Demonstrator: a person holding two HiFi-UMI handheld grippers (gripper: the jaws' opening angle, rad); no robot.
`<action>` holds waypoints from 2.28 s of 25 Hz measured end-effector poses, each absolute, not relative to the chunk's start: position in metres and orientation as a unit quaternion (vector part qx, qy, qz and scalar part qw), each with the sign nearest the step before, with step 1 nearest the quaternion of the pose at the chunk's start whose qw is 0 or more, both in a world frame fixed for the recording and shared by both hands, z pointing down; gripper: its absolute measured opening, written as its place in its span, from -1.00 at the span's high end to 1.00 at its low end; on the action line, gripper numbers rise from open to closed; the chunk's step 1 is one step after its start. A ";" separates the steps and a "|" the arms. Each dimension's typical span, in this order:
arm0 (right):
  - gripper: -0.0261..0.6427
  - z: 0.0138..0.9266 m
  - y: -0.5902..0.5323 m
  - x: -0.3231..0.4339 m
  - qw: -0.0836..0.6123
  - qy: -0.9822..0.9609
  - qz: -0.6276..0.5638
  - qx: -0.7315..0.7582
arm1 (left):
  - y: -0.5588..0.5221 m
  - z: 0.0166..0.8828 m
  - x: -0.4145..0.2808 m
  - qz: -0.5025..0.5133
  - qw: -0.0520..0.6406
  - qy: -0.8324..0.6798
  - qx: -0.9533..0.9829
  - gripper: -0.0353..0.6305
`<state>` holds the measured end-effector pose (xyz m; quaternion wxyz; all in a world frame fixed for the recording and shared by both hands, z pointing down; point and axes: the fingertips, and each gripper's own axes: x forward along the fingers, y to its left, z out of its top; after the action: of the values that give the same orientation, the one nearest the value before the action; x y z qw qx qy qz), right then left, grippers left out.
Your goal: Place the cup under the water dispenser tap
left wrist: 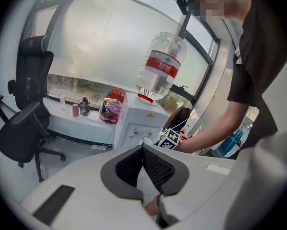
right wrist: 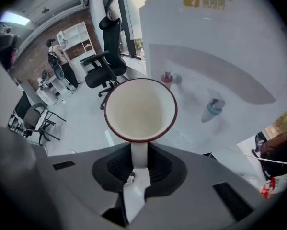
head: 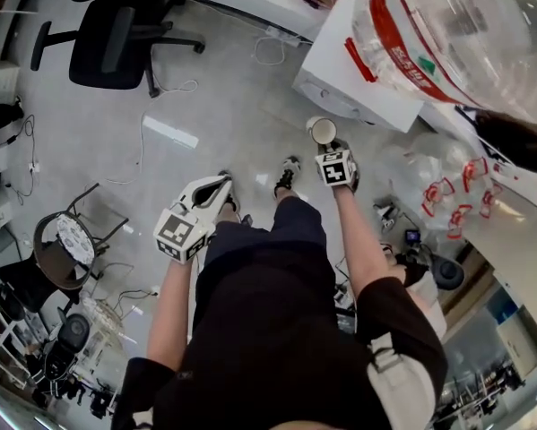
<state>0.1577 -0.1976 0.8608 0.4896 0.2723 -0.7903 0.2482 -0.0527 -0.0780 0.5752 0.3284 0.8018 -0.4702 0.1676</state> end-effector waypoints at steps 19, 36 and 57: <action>0.80 0.959 -0.255 0.146 0.521 -0.733 0.285 0.331 | -0.050 0.621 -0.066 0.160 0.381 -0.503 0.759 0.90; 0.80 1.012 -0.284 0.138 0.561 -0.720 0.253 0.321 | -0.018 0.661 -0.058 0.179 0.418 -0.513 0.728 0.90; 0.55 1.006 -0.306 0.140 0.564 -0.730 0.192 0.336 | -0.019 0.663 -0.037 0.181 0.412 -0.494 0.744 0.90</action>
<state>0.1403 -0.3063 1.0064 0.5637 0.3356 -0.7299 0.1921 -0.0374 -0.0188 0.6630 0.4124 0.7438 -0.4939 0.1810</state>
